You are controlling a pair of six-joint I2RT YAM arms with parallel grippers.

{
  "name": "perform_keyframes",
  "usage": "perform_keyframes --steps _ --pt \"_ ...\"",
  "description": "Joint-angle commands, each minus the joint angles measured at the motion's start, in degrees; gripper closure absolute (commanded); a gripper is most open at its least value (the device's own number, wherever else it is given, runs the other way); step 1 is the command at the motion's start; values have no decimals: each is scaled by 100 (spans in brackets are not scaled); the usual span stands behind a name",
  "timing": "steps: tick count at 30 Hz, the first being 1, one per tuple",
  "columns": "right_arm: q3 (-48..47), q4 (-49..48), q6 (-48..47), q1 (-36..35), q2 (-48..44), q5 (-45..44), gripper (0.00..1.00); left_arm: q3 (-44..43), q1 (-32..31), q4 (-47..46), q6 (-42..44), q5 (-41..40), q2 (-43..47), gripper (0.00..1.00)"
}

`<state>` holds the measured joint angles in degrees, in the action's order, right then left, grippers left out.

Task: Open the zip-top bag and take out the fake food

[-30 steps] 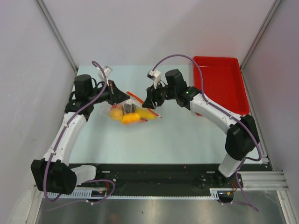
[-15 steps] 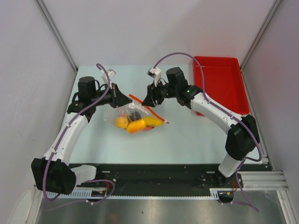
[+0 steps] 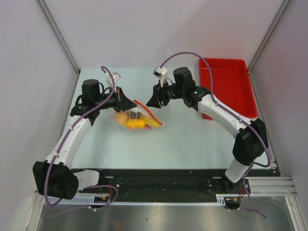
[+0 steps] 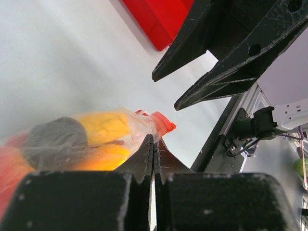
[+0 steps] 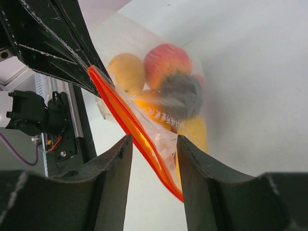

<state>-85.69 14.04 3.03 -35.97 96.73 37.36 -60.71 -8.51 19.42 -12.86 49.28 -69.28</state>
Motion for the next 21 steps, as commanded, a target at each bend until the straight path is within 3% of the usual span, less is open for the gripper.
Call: perform_keyframes --steps 1,21 --pt "-211 -262 -13 2 -5 192 54 -64 -54 -114 161 196 37 100" --pt "351 -490 -48 -253 109 412 58 -90 -45 -508 -225 284 37 100"
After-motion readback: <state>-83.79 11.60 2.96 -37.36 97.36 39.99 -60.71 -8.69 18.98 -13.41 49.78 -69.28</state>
